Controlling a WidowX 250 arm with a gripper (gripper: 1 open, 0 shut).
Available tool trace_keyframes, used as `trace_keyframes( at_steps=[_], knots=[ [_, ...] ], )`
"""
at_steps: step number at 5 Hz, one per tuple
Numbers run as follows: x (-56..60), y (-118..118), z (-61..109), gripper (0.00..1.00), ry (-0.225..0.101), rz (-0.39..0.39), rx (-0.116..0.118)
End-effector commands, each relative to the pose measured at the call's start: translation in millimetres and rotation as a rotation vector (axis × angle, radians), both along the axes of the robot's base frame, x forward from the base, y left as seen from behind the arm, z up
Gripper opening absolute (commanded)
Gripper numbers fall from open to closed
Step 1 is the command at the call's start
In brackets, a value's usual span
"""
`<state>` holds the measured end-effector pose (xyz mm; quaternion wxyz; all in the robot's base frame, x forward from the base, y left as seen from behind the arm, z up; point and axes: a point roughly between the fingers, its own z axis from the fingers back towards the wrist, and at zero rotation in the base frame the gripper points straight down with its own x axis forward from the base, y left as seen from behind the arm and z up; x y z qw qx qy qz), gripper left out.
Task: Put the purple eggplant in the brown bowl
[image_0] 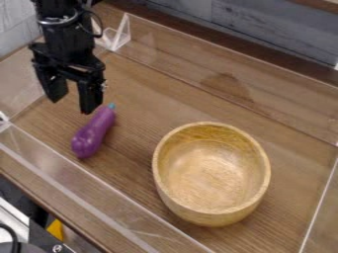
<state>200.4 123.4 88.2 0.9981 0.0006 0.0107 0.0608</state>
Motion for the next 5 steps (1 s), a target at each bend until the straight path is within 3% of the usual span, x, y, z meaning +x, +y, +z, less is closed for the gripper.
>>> trace_keyframes(
  at_steps=[1, 5],
  knots=[
    [1.0, 4.2, 2.2, 1.0, -0.031, 0.002, 0.014],
    [-2.3, 8.1, -18.6, 1.0, -0.046, 0.012, -0.013]
  ],
)
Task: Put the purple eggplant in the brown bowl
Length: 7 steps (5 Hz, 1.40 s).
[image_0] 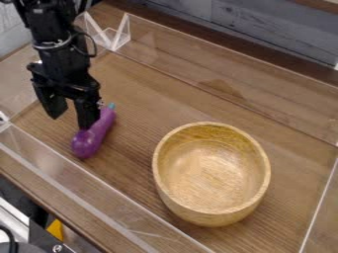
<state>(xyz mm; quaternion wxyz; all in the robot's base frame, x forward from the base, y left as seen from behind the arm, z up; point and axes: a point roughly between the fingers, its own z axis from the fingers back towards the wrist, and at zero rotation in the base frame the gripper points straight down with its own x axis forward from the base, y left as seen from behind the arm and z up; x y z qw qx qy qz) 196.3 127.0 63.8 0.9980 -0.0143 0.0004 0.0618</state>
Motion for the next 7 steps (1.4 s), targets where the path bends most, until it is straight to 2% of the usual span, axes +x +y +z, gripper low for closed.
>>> trace_keyframes(
  at_steps=[1, 7],
  knots=[
    [1.5, 5.6, 1.6, 1.0, -0.028, 0.015, 0.007],
    [-0.6, 9.5, -14.3, 1.0, -0.062, 0.037, -0.032]
  ],
)
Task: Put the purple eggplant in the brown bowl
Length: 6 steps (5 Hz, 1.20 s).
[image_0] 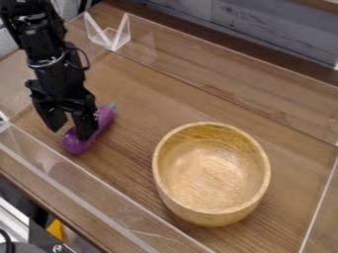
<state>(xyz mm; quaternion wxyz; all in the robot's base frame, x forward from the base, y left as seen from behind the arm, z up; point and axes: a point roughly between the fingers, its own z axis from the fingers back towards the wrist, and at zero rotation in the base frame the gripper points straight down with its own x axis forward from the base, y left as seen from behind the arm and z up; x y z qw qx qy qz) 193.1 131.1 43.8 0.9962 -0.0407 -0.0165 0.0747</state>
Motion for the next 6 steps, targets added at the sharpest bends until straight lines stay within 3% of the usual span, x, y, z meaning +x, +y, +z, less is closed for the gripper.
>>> trace_keyframes(
  at_steps=[1, 2, 3, 5, 6],
  knots=[
    [4.8, 5.2, 0.7, 1.0, -0.03, 0.016, 0.018],
    [6.8, 4.9, -4.1, 1.0, -0.034, 0.021, 0.019],
    [8.1, 4.4, -6.3, 0.0, -0.036, 0.027, 0.018],
    [8.0, -3.1, 13.3, 0.0, -0.028, 0.047, -0.022],
    [9.9, -9.0, 35.5, 0.0, -0.035, 0.055, -0.046]
  ],
)
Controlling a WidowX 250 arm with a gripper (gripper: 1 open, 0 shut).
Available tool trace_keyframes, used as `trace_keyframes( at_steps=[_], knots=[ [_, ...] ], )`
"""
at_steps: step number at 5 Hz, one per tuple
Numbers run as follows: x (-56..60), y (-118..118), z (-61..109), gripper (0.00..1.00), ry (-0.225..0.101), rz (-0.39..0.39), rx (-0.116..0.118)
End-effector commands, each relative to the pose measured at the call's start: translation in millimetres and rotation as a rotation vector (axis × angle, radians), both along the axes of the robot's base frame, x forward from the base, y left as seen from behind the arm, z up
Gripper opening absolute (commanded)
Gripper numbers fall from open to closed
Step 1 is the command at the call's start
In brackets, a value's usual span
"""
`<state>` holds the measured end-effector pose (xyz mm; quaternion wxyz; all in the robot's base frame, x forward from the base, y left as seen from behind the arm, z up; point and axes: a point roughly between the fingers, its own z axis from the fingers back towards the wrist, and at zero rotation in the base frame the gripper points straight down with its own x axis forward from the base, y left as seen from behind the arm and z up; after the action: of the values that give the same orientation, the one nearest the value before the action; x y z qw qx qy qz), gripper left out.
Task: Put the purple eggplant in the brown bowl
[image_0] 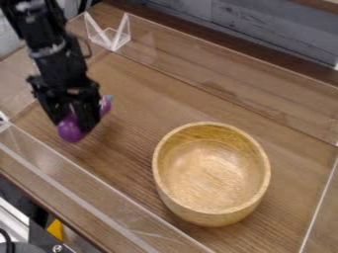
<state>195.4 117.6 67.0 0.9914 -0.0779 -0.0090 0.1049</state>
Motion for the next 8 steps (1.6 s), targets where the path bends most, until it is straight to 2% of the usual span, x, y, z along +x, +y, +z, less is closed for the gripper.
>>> trace_keyframes(
  at_steps=[1, 2, 3, 4, 5, 6, 7, 8],
  knots=[
    [9.8, -14.2, 44.3, 0.0, -0.05, 0.003, -0.011],
    [12.2, -43.6, 71.1, 0.0, -0.05, -0.018, -0.053],
    [11.4, -79.4, 76.6, 0.0, -0.045, -0.071, -0.069],
    [14.0, -120.1, 68.3, 0.0, -0.047, -0.123, -0.067],
    [11.4, -157.9, 56.9, 0.0, -0.047, -0.188, -0.055],
    [9.4, -187.3, 42.0, 0.0, -0.05, -0.227, -0.034],
    [9.7, -203.4, 25.0, 0.0, -0.05, -0.266, -0.011],
    [11.5, -194.1, 20.8, 0.0, -0.074, -0.268, 0.007]
  ],
)
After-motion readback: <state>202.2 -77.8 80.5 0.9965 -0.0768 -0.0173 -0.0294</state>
